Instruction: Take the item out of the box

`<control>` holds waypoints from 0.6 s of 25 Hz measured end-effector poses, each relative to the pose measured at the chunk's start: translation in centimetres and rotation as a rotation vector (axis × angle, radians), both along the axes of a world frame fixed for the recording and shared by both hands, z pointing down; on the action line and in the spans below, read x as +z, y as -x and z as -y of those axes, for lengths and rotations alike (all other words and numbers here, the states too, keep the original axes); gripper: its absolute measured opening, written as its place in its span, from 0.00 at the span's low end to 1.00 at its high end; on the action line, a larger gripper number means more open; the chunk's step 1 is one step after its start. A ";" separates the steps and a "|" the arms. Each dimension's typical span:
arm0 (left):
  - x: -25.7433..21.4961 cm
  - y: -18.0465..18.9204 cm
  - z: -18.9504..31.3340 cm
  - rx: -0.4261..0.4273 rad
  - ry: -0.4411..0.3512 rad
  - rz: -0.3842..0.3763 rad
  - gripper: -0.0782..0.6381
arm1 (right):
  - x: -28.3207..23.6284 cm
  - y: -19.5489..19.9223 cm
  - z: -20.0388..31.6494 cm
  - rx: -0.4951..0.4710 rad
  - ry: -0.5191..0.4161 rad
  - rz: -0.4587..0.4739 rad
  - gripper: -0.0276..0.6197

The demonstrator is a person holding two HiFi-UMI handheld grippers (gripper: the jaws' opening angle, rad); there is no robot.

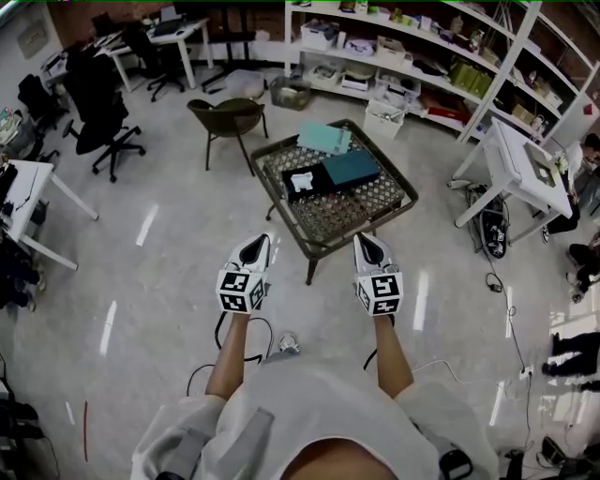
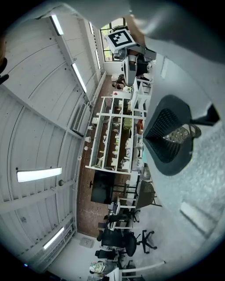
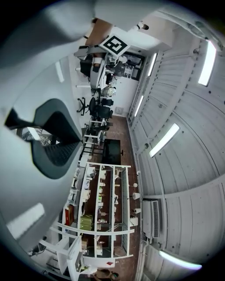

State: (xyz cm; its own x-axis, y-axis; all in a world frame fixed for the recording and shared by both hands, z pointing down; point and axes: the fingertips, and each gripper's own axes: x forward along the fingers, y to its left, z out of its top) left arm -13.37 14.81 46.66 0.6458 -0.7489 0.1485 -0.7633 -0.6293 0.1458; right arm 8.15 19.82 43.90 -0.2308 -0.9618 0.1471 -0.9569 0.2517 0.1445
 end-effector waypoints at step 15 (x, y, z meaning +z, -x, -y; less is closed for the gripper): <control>2.0 -0.7 11.1 0.095 0.014 -0.008 0.12 | 2.3 1.4 9.3 0.056 0.033 -0.009 0.05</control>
State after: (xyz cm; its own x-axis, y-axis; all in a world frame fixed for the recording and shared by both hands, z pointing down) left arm -12.71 3.68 48.63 0.7152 -0.6819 0.1534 -0.6989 -0.6968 0.1609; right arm 6.77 10.53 46.23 -0.1752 -0.9678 0.1808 -0.9684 0.2025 0.1456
